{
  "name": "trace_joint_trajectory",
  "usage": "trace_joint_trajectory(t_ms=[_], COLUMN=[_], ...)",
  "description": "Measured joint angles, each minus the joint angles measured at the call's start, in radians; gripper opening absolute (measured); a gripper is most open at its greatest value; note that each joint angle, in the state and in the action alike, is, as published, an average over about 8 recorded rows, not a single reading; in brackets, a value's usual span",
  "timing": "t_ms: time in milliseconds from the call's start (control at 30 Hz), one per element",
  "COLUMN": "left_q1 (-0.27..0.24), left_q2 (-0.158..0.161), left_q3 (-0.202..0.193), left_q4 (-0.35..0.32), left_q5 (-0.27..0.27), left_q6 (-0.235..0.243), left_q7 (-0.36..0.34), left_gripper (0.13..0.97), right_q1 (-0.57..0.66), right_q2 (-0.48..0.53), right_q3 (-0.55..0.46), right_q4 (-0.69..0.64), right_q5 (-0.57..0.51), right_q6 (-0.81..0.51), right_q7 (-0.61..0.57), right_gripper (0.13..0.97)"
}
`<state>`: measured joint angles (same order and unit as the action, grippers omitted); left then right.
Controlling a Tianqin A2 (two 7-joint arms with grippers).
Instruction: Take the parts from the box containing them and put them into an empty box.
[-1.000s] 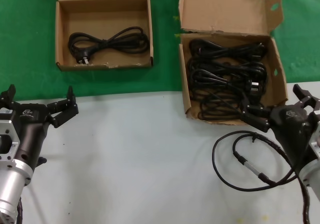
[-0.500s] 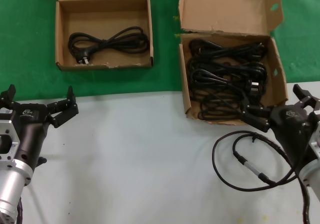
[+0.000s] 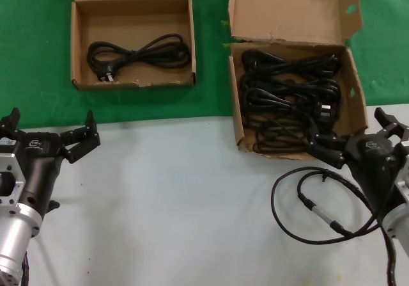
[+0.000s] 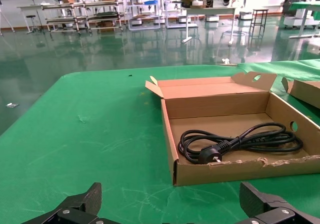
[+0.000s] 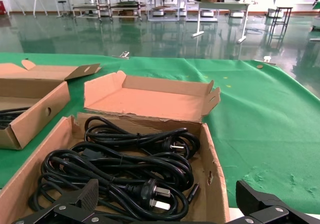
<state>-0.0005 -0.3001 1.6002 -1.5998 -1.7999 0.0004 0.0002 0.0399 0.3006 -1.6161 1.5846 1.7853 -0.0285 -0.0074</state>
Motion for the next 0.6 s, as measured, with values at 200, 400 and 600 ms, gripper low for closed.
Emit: trace_joint_trajectory(t_ms=[200, 400, 600], left_q1=[0.000, 0.000, 0.000], left_q2=[0.000, 0.000, 0.000], left_q3=[0.000, 0.000, 0.000], left_q4=[0.000, 0.000, 0.000], left_q5=[0.000, 0.000, 0.000], left_q6=[0.000, 0.000, 0.000], left_q7=[0.000, 0.000, 0.000], left_gripper=[0.966, 0.966, 0.966], right_q1=[0.000, 0.000, 0.000], right_q2=[0.000, 0.000, 0.000], right_q3=[0.000, 0.000, 0.000], right_q4=[0.000, 0.000, 0.000], right_q5=[0.000, 0.000, 0.000], right_q6=[0.000, 0.000, 0.000], right_q7=[0.000, 0.000, 0.000], right_gripper=[0.966, 0.966, 0.966])
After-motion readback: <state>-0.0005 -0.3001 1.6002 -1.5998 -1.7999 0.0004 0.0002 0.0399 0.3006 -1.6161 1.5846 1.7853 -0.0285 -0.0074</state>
